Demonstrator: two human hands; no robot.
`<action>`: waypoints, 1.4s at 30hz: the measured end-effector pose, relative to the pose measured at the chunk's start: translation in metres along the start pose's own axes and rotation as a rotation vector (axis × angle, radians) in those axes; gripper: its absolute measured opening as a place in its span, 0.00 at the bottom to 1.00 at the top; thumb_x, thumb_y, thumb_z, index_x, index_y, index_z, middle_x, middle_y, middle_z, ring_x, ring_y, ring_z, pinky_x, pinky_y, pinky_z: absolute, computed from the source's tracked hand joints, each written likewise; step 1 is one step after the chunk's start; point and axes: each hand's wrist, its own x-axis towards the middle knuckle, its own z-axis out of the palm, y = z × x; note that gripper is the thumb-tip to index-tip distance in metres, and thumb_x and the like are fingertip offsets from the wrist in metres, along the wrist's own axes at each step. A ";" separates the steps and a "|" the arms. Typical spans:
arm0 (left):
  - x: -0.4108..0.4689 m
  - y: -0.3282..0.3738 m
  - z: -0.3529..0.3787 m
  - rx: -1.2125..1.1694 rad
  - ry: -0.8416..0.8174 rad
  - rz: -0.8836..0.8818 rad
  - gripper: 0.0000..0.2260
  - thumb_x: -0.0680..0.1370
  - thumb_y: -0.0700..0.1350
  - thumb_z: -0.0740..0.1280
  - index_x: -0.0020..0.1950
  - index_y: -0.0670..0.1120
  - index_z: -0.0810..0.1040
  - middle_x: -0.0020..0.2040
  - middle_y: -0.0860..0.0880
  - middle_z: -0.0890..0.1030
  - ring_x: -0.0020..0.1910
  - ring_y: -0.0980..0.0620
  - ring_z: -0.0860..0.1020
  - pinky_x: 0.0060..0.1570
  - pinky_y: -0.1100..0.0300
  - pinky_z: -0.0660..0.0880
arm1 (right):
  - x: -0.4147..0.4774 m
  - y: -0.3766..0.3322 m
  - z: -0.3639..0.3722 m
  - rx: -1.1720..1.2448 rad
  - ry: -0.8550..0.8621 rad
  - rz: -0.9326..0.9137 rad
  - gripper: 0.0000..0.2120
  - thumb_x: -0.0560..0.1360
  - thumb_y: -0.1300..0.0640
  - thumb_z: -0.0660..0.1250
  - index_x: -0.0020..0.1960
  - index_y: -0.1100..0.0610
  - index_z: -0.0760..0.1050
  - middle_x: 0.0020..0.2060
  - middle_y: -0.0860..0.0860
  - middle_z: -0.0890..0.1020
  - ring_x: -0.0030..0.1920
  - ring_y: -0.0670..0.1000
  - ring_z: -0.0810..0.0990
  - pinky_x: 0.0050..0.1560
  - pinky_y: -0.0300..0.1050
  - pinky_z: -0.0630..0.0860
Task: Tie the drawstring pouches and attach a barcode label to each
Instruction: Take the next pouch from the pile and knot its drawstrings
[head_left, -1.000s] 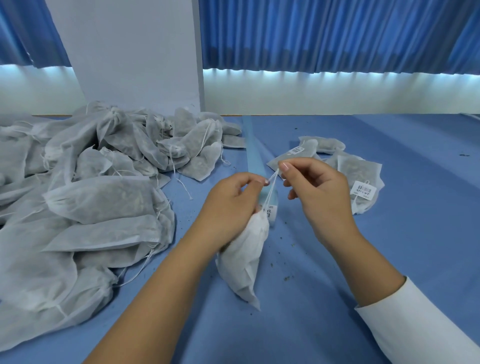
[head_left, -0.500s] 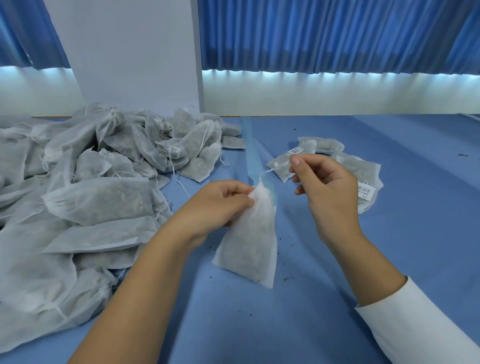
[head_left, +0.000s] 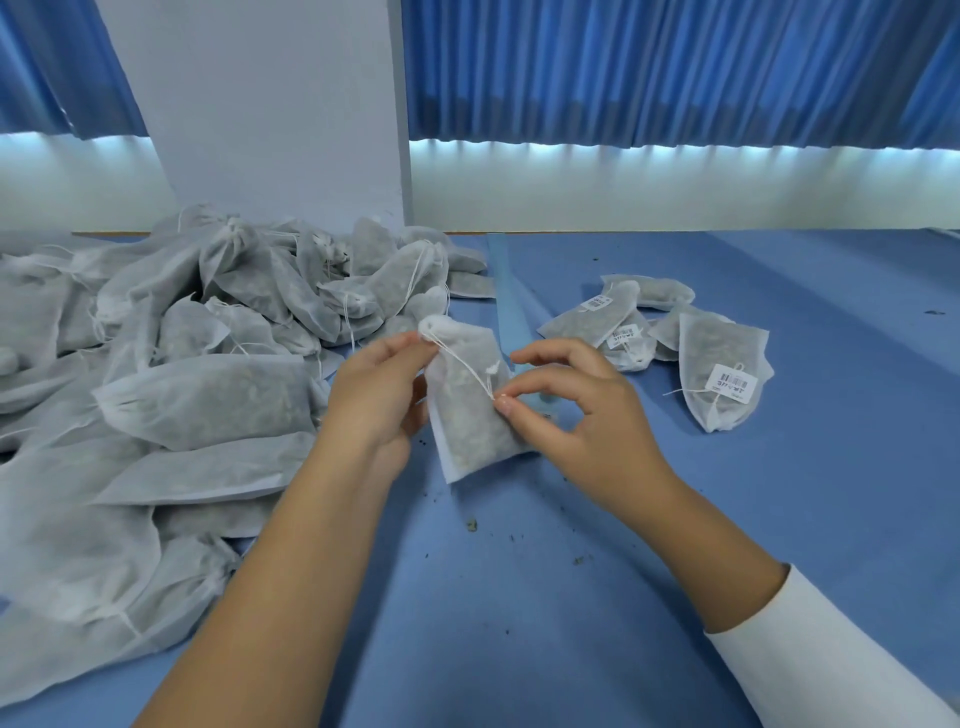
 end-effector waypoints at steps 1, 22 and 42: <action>-0.001 0.001 0.001 -0.049 -0.015 -0.028 0.12 0.78 0.37 0.68 0.61 0.38 0.80 0.53 0.41 0.84 0.49 0.45 0.82 0.53 0.51 0.79 | 0.000 0.000 0.000 0.016 0.001 0.024 0.04 0.74 0.57 0.73 0.44 0.48 0.83 0.56 0.44 0.78 0.60 0.44 0.75 0.61 0.41 0.71; -0.019 -0.007 0.017 0.052 -0.097 0.070 0.09 0.79 0.50 0.69 0.41 0.47 0.80 0.39 0.49 0.82 0.39 0.52 0.80 0.38 0.60 0.77 | 0.003 -0.005 -0.005 0.318 0.119 0.149 0.05 0.74 0.59 0.72 0.44 0.49 0.83 0.53 0.45 0.83 0.54 0.44 0.81 0.46 0.44 0.81; -0.031 -0.013 0.026 0.073 -0.337 -0.027 0.10 0.75 0.50 0.73 0.48 0.44 0.84 0.47 0.46 0.87 0.45 0.52 0.85 0.40 0.62 0.80 | 0.005 0.000 -0.009 0.260 0.211 0.121 0.04 0.74 0.63 0.72 0.46 0.56 0.83 0.48 0.48 0.83 0.52 0.45 0.81 0.57 0.40 0.75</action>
